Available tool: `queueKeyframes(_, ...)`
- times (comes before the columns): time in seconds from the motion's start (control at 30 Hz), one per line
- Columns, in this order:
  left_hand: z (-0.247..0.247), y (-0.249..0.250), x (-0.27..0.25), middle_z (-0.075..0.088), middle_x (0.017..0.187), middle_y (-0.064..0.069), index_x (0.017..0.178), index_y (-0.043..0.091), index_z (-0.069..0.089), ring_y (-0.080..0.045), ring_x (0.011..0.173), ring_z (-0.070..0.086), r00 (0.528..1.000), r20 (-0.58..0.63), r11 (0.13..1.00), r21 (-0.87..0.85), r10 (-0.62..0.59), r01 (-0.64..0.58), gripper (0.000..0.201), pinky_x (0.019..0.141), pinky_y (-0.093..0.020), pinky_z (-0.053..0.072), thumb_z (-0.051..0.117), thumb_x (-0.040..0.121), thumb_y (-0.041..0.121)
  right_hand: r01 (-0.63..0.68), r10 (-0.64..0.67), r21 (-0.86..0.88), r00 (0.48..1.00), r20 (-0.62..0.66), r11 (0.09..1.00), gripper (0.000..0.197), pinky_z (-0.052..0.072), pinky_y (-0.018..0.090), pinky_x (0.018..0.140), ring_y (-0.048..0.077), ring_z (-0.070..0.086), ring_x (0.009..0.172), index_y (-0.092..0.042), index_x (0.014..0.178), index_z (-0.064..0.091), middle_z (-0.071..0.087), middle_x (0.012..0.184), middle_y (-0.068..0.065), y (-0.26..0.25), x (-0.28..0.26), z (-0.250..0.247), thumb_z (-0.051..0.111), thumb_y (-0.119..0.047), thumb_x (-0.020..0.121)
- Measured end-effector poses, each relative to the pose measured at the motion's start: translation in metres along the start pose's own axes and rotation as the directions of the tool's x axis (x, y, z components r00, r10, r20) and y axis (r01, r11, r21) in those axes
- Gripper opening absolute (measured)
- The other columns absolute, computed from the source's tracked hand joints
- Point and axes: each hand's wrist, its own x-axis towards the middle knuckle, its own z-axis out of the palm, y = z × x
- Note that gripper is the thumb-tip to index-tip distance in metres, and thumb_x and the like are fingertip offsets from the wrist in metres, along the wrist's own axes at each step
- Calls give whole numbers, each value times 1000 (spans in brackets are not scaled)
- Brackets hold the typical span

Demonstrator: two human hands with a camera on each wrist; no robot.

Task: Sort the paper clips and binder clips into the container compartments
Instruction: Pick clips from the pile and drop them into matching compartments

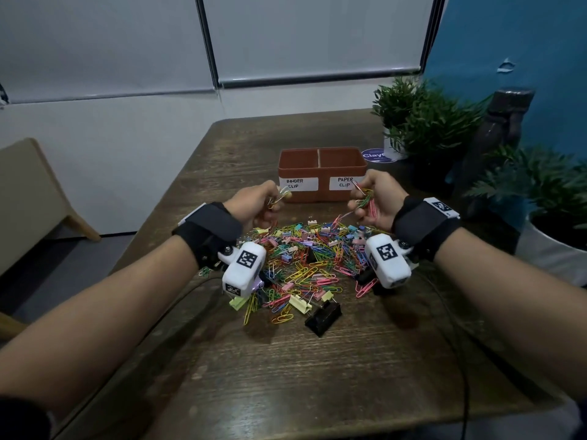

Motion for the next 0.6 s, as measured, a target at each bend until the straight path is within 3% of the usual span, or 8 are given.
queueKeyframes(0.13, -2, 14, 23, 33, 56, 4, 94, 11, 58, -7, 37, 24, 998, 18, 996, -61, -56, 57, 27, 34, -11, 19, 32, 91, 15, 19, -31, -96, 992, -120, 995, 24, 20, 12, 38, 13, 34, 33, -16, 61, 39, 47, 54, 4, -28, 14, 2, 31, -21, 83)
queueKeyframes(0.27, 5, 38, 52, 35, 52, 4, 86, 10, 55, -5, 32, 24, 995, 35, 994, -52, -95, 96, 24, 35, -8, 15, 31, 89, 13, -1, -28, -135, 977, -211, 991, 13, 20, 10, 33, 11, 29, 30, -15, 64, 40, 46, 49, 2, -59, 32, 2, 36, -17, 76)
queueKeyframes(0.4, 15, 63, 89, 35, 59, 1, 92, 9, 50, -10, 33, 23, 994, 7, 992, 63, -108, 108, 17, 37, -11, 18, 40, 80, 15, 23, -80, -164, 933, -352, 986, 18, 22, 10, 33, 11, 29, 30, -14, 68, 42, 45, 57, 3, -92, 57, 3, 33, -16, 83)
queueKeyframes(0.47, 23, 76, 103, 38, 60, -1, 86, 9, 51, -11, 34, 25, 995, -11, 986, 127, -104, 104, 14, 39, -12, 21, 42, 77, 14, 66, -117, -134, 902, -416, 989, 24, 22, 9, 32, 11, 32, 25, -12, 67, 41, 43, 61, 3, -108, 70, 5, 32, -13, 89)
queueKeyframes(0.6, 33, 92, 138, 46, 52, -1, 80, 5, 51, -12, 26, 31, 994, -67, 979, 178, -88, 99, 17, 36, -10, 26, 36, 87, 7, 96, -182, -202, 867, -464, 975, 24, 30, 10, 33, 8, 44, 26, -15, 74, 46, 47, 68, 1, -121, 102, 3, 36, -15, 96)
